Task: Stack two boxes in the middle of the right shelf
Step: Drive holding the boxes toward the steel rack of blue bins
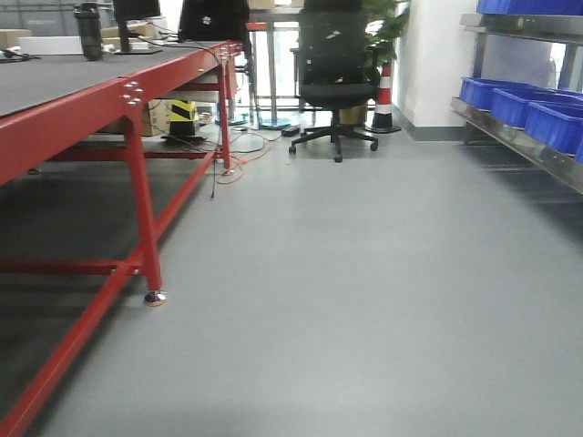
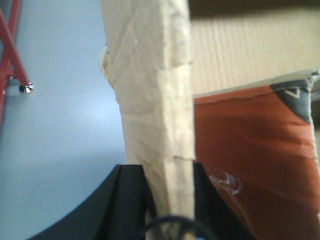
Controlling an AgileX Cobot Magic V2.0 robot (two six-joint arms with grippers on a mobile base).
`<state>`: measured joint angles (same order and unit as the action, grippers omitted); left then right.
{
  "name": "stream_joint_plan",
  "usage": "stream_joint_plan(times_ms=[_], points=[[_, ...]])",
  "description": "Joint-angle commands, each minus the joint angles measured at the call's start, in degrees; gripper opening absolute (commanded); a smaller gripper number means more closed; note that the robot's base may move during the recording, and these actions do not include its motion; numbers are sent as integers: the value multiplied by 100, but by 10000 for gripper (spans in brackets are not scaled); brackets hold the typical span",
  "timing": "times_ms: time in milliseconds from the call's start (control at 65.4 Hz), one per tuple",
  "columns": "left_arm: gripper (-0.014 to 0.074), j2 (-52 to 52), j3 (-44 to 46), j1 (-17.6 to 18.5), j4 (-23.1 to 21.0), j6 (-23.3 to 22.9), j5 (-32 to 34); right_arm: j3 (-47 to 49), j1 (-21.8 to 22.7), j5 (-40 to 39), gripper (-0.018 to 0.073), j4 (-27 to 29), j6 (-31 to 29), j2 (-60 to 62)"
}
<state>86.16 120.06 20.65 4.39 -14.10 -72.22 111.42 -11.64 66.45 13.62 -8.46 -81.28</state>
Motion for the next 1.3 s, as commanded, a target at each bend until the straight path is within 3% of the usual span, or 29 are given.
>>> stream_joint_plan(times_ms=[0,1284], points=[[-111,-123,93,-32,53,-2,226,58,53,-267,-153,-165,-48,58],[-111,-123,93,-32,120,-2,226,58,53,-279,-153,-162,-48,60]])
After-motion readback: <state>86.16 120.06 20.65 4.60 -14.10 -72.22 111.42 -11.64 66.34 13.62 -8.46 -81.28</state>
